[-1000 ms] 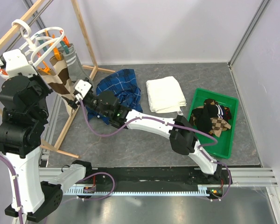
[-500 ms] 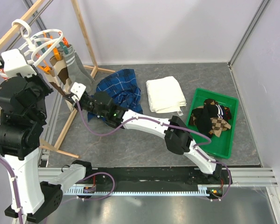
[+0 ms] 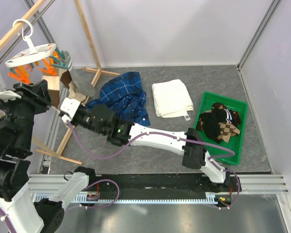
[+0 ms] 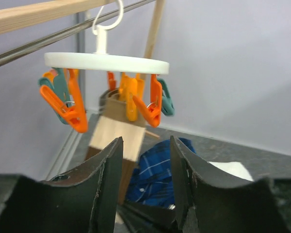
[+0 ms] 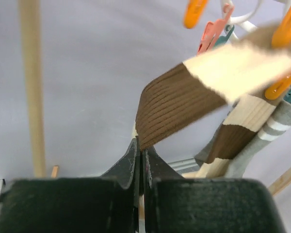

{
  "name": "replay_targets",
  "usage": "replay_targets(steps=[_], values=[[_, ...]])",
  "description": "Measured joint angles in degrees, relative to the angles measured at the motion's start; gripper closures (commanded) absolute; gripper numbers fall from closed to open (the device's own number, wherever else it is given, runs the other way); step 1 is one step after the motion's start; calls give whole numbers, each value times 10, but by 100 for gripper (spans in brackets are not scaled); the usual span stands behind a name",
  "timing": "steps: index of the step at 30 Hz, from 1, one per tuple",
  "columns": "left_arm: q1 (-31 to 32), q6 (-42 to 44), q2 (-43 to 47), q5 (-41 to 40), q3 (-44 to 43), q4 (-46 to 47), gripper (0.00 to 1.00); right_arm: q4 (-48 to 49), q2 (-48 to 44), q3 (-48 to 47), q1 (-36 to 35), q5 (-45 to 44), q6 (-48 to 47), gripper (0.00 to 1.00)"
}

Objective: Remove the socks clipped to the hanger
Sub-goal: Remove the sock from the hanger.

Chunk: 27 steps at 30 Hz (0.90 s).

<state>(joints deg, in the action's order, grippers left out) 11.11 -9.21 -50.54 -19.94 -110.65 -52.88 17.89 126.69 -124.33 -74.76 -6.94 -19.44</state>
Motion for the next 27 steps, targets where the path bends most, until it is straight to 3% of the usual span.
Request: replay_targets(steps=[19, 27], values=[[0, -38, -26, 173, -1, 60, 50, -7, 0, 13, -29, -42, -60, 100], [0, -31, -84, 169, -6, 71, 51, 21, -11, 64, -31, -58, -80, 100]])
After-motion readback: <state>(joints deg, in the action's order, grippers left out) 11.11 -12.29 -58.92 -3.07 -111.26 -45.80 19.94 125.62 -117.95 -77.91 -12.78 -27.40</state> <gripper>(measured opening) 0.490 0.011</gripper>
